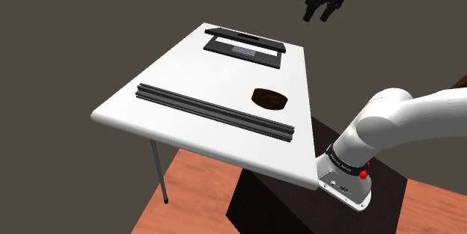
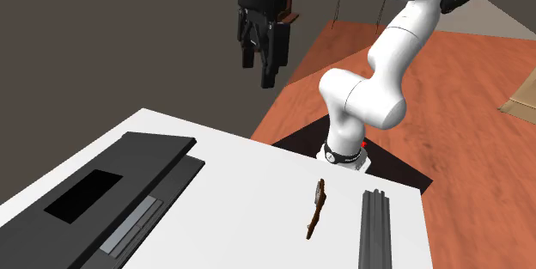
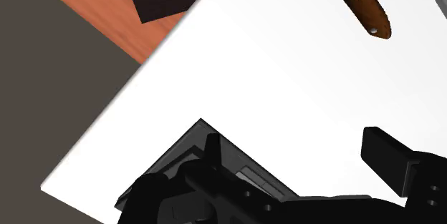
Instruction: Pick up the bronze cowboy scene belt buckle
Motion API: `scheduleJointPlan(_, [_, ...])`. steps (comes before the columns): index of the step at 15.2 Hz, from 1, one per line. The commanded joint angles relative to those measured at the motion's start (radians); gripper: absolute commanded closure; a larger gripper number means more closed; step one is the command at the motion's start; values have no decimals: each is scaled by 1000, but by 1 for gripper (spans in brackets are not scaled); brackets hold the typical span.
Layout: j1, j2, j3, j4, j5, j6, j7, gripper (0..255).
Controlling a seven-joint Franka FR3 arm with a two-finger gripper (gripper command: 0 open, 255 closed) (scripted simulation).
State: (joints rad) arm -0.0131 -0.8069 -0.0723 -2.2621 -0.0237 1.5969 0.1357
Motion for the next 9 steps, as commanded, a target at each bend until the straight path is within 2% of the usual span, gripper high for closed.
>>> scheduleJointPlan(1, [0, 0, 0, 0, 0, 0, 0, 0])
scheduleJointPlan(9, [128, -114, 47, -283, 57, 234, -121, 0])
